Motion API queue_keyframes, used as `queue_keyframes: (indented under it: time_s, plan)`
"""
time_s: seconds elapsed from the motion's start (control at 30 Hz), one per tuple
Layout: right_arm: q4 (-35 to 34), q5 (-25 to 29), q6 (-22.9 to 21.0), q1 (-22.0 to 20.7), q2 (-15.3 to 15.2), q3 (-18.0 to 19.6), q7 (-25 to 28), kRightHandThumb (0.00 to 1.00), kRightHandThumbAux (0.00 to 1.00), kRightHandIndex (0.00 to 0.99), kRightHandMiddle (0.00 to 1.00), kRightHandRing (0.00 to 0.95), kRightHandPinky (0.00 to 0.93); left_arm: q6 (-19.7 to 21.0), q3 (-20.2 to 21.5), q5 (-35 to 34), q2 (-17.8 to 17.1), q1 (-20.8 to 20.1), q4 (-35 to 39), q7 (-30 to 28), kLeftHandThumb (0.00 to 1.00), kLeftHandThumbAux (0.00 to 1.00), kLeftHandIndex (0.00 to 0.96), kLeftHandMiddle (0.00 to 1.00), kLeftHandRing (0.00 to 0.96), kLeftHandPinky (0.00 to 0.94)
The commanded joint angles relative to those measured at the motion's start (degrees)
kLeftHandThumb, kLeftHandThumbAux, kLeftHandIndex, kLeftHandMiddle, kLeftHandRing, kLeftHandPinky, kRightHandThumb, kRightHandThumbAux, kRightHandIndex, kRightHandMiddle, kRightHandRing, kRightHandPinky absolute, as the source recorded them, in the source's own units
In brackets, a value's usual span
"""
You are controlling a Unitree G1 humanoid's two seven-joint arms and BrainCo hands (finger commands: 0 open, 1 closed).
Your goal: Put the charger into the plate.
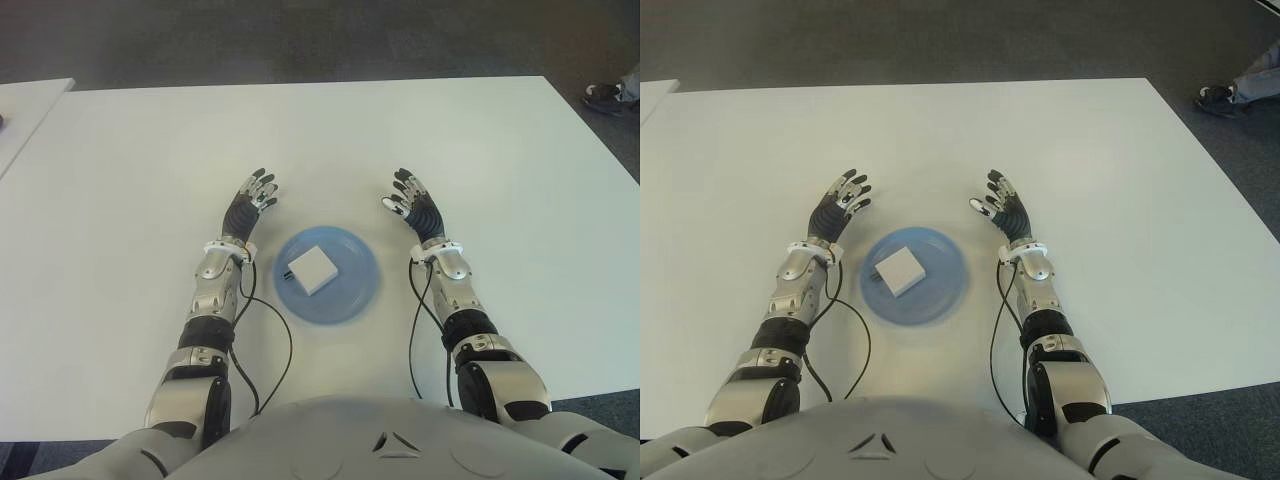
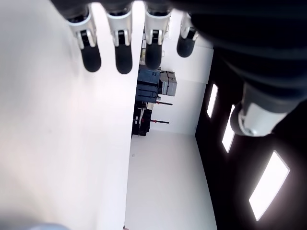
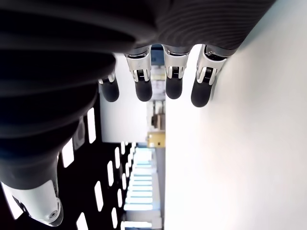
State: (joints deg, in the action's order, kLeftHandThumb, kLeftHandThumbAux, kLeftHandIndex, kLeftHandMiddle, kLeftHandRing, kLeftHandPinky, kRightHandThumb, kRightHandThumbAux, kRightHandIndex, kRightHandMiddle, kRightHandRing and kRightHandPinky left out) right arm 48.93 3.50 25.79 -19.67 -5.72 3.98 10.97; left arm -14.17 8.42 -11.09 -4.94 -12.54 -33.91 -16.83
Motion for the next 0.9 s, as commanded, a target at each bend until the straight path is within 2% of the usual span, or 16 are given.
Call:
queue_keyframes:
  time_s: [0.03,0.63,0.9]
  plan:
    - [4.74,-0.31,-4.36,3.25,0.21,0.08,0.03,0.038,0.672,0.017,0.040,0.017,0.019,0.47,-0.04,0.74,-0.21,0.60,-0.77,0.87,0.007,0.493,0.007,0.127,0.141,0.168]
    - [8.56,-1.56,-3.74,2.61,-0.22,-0.80,-0.06,0.032,0.631,0.035,0.071,0.045,0.043,0.08,0.14,1.33,-0.42,0.48,-1.61,0.49,0.000,0.488,0.012,0.129,0.140,0.167]
    - [8.48,-2.44,-2.62,2.81,-0.13,-1.49,-0.84,0.055,0.667,0.025,0.056,0.038,0.032,-0.57,0.07,1.47,-0.59,0.27,-2.29,0.23,0.000,0.486,0.011,0.123,0.135,0.161]
